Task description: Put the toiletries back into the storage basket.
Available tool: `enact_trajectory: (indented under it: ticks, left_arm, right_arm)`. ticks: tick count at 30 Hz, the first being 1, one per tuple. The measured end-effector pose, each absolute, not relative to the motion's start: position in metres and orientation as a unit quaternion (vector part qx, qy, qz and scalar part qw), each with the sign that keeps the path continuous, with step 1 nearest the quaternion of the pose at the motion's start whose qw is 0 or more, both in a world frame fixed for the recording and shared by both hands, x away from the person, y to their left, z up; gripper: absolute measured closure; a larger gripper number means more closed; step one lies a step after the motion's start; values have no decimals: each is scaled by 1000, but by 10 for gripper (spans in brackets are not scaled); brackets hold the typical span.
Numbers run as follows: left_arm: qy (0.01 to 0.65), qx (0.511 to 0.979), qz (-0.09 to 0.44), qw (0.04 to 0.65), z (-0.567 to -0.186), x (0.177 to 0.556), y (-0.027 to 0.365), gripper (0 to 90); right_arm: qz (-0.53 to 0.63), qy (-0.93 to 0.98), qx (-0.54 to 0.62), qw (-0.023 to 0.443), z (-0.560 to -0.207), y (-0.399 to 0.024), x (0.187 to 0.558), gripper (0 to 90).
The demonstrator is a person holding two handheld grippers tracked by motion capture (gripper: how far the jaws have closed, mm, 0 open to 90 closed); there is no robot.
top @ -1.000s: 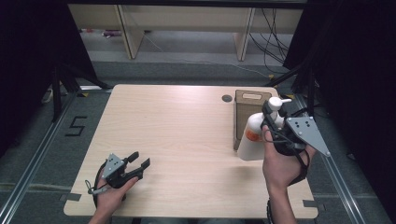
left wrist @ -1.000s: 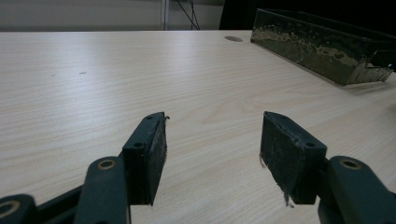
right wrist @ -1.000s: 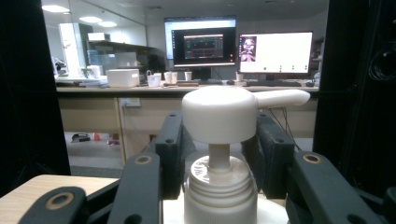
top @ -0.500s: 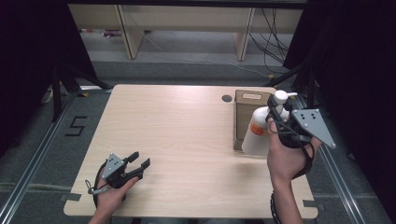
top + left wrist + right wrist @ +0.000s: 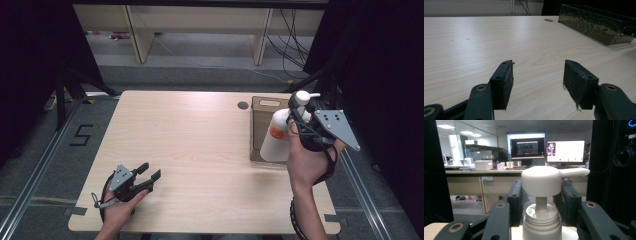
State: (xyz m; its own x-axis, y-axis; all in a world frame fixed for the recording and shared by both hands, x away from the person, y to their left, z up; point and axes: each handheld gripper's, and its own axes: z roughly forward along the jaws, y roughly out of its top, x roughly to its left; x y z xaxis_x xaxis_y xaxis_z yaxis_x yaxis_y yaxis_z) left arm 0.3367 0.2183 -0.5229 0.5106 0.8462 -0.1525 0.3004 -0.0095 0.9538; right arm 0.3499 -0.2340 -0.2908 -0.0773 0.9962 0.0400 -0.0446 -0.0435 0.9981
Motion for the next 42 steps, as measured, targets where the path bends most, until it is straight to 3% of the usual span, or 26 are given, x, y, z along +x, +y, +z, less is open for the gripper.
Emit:
enact_trajectory:
  ticks: [42]
  left_arm:
    - [433,667,244,555,-523,337,219,412]
  right_arm:
    - [533,504,486,476,-290,-232,392,606]
